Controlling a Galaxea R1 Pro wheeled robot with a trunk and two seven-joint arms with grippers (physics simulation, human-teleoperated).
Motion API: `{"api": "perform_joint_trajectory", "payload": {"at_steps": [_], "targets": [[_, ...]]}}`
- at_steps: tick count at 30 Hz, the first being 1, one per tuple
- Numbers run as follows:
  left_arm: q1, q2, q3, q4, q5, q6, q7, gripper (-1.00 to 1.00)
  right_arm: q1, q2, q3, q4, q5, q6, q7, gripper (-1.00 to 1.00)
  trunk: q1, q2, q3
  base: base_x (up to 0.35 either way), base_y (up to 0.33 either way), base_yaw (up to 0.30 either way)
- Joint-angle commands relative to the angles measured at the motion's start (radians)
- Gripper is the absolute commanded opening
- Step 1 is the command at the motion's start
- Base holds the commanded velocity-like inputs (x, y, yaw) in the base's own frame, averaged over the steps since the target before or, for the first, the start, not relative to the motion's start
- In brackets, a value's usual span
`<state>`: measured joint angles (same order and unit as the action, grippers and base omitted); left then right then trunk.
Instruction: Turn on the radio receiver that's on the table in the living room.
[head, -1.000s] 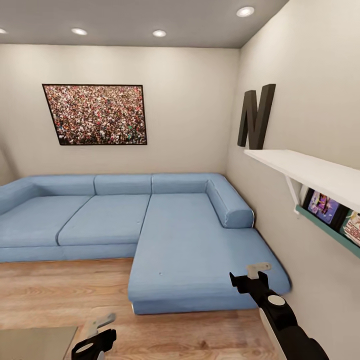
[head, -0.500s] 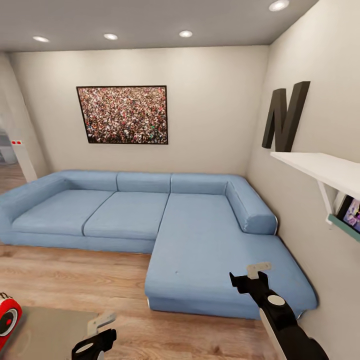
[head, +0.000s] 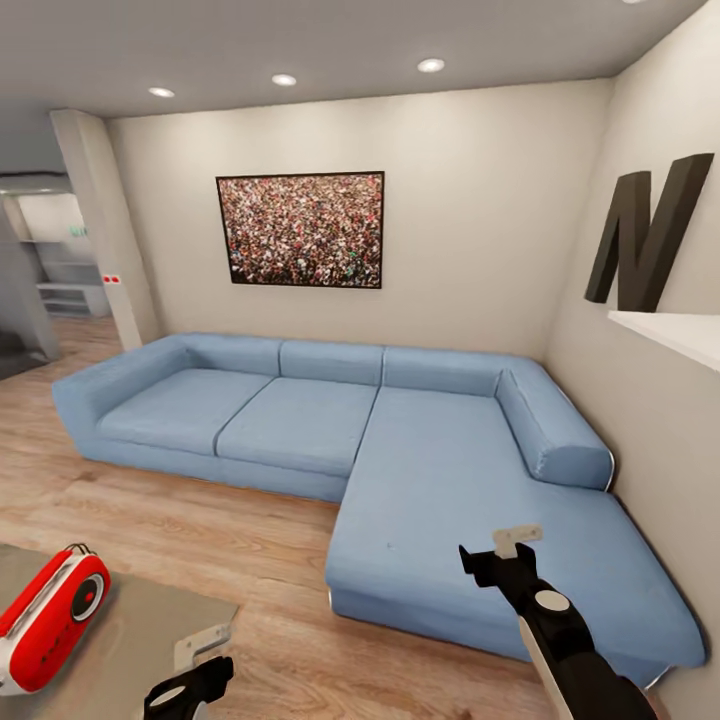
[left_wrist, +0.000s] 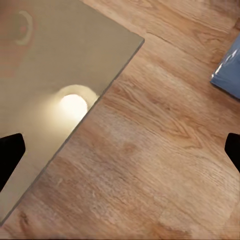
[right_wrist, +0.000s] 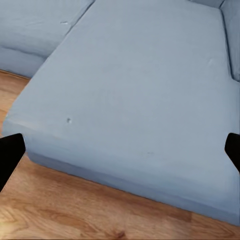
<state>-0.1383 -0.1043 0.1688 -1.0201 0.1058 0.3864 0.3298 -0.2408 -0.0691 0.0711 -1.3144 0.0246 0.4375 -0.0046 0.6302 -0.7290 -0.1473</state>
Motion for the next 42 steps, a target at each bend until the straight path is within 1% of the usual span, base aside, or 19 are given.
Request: {"api": "perform_joint_trajectory", "payload": {"at_steps": [1, 2, 3, 4, 6, 7, 14, 27, 34, 42], "targets": [[0.0, 0.0, 0.019, 0.0, 0.012, -0.006, -0.002, 1.0, 0.0, 0.0, 0.0, 0.001, 0.0, 0.0, 0.0, 1.0, 0.0, 0.0, 0.0, 0.0, 0.0, 0.296], [0.0, 0.001, 0.064, 0.0, 0.049, -0.013, -0.026, 1.0, 0.0, 0.0, 0.0, 0.002, 0.0, 0.0, 0.0, 1.0, 0.0, 0.0, 0.0, 0.0, 0.0, 0.296], [0.0, 0.008, 0.095, 0.0, 0.066, -0.015, -0.068, 1.0, 0.0, 0.0, 0.0, 0.003, 0.0, 0.0, 0.0, 1.0, 0.0, 0.0, 0.0, 0.0, 0.0, 0.296], [0.0, 0.015, 0.122, 0.0, 0.075, -0.016, -0.112, 1.0, 0.0, 0.0, 0.0, 0.004, 0.0, 0.0, 0.0, 1.0, 0.0, 0.0, 0.0, 0.0, 0.0, 0.296], [0.0, 0.02, 0.156, 0.0, 0.079, -0.017, -0.158, 1.0, 0.0, 0.0, 0.0, 0.004, 0.0, 0.0, 0.0, 1.0, 0.0, 0.0, 0.0, 0.0, 0.0, 0.296], [0.0, 0.021, 0.169, 0.001, 0.08, -0.019, -0.17, 1.0, 0.0, 0.0, 0.0, 0.006, 0.0, 0.0, 0.0, 1.0, 0.0, 0.0, 0.0, 0.0, 0.0, 0.296], [0.0, 0.021, 0.175, 0.002, 0.078, -0.021, -0.174, 1.0, 0.0, 0.0, 0.0, 0.009, 0.0, 0.0, 0.0, 1.0, 0.0, 0.0, 0.0, 0.0, 0.0, 0.296], [0.0, 0.023, 0.178, 0.0, 0.078, -0.022, -0.158, 1.0, 0.0, 0.0, 0.001, 0.009, 0.0, 0.0, 0.0, 1.0, 0.0, 0.0, 0.0, 0.0, 0.0, 0.296], [0.0, 0.023, 0.214, 0.001, 0.078, -0.022, -0.151, 1.0, 0.0, 0.0, 0.001, 0.009, 0.0, 0.0, 0.0, 1.0, 0.0, 0.0, 0.0, 0.0, 0.0, 0.296], [0.0, 0.023, 0.219, 0.001, 0.078, -0.022, -0.15, 1.0, 0.0, 0.0, 0.001, 0.009, 0.0, 0.0, 0.0, 1.0, 0.0, 0.0, 0.0, 0.0, -0.019, 0.296]]}}
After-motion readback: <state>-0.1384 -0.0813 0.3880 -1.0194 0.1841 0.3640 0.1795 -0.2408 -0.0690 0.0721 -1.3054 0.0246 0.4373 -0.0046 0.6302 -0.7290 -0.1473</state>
